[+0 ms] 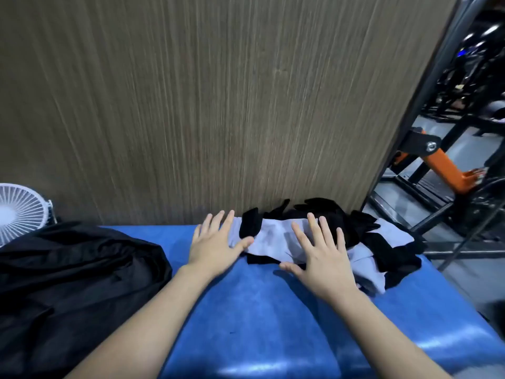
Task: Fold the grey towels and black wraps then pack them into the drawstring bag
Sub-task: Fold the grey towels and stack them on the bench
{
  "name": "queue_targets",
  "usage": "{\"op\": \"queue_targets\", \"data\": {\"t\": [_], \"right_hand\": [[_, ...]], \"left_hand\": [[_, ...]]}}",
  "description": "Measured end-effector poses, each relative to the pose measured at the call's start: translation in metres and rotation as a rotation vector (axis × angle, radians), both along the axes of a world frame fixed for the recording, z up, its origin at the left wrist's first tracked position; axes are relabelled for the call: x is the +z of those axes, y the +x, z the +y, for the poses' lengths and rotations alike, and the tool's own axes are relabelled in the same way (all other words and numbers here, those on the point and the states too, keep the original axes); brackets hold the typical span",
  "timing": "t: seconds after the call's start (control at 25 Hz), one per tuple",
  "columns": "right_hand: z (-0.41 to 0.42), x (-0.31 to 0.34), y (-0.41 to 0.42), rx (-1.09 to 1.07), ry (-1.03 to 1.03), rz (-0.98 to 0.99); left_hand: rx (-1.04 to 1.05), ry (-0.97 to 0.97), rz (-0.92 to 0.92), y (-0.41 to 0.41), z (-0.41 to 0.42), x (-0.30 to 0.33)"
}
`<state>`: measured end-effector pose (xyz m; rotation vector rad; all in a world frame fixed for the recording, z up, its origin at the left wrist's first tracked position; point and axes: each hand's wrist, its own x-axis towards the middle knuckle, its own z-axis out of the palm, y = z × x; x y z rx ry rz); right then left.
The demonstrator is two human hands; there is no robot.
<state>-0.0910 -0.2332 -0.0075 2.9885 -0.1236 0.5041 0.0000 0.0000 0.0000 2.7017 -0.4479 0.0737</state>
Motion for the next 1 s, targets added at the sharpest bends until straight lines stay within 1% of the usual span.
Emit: {"op": "queue_targets", "data": {"t": [0.04, 0.12, 0.24, 0.36, 0.44, 0.56, 0.64, 0.72, 0.84, 1.0], "right_hand": [[0.001, -0.001, 0.003, -0.004, -0.002, 0.004], [0.002, 0.000, 0.008, -0.035, -0.020, -0.003], [0.000, -0.004, 0.014, -0.075, -0.026, 0.014], [-0.002, -0.006, 0.014, -0.018, -0.032, 0.016], [0.000, -0.004, 0.013, 0.035, -0.009, -0.017], [0.002, -0.003, 0.010, 0.133, 0.022, -0.137], [0.005, -0.001, 0.006, 0.157, 0.083, -0.138], [0.007, 0.002, 0.005, 0.164, 0.148, -0.096], [0.013, 0.012, -0.003, 0.154, 0.257, -0.067], [0.018, 0.030, -0.022, 0.165, 0.510, -0.056]], "left_hand": [[0.015, -0.008, -0.034, 0.005, -0.001, 0.002], [0.028, 0.004, -0.046, 0.014, -0.003, 0.001], [0.012, -0.083, 0.040, 0.019, -0.002, -0.006], [0.044, -0.253, 0.130, 0.025, 0.002, -0.013], [0.042, -0.302, 0.160, 0.026, 0.002, -0.014], [0.047, -0.363, 0.220, 0.023, 0.000, -0.018], [0.096, -0.451, 0.239, 0.022, 0.000, -0.018], [0.138, -0.532, 0.246, 0.021, 0.002, -0.016], [0.141, -0.602, 0.246, 0.008, 0.007, -0.010], [0.120, -0.702, 0.239, -0.026, 0.023, 0.015]]}}
